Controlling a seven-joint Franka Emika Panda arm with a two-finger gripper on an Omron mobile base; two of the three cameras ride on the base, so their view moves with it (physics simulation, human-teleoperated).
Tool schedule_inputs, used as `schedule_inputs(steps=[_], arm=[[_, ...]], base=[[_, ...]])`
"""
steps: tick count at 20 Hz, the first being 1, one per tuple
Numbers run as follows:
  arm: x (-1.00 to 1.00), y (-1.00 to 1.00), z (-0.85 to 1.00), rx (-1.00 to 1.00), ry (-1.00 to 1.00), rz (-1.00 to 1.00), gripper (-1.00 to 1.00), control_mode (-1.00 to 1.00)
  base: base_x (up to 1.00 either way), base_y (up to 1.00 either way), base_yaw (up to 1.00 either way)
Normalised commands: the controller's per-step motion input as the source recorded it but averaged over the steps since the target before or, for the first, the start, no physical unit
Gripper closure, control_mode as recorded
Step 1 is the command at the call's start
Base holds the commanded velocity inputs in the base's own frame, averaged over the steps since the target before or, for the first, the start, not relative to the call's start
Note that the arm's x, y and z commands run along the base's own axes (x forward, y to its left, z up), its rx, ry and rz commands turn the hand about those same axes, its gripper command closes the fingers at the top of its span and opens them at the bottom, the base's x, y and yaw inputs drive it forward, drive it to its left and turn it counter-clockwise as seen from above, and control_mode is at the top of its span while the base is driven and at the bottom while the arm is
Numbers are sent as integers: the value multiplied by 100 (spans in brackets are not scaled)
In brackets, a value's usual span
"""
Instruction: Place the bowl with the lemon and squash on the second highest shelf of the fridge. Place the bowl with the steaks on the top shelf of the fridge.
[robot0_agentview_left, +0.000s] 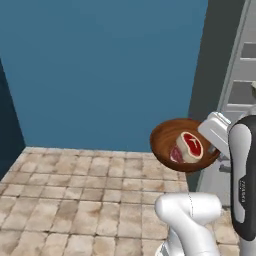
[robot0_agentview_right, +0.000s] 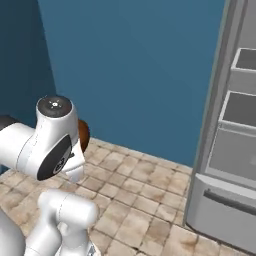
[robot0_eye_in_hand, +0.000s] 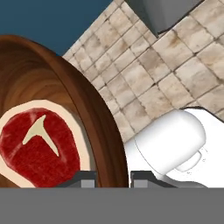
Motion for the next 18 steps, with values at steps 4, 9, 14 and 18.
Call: schedule_inputs(steps=[4,9,14,18], arm=[[0,0,0,0,0,0,100,100],[0,0,0,0,0,0,100,100],[0,0,0,0,0,0,100,100],[0,0,0,0,0,0,100,100]], base=[[40,0,-76],[73,-22,-60],[99,-59,-36],[97,-77,-27]])
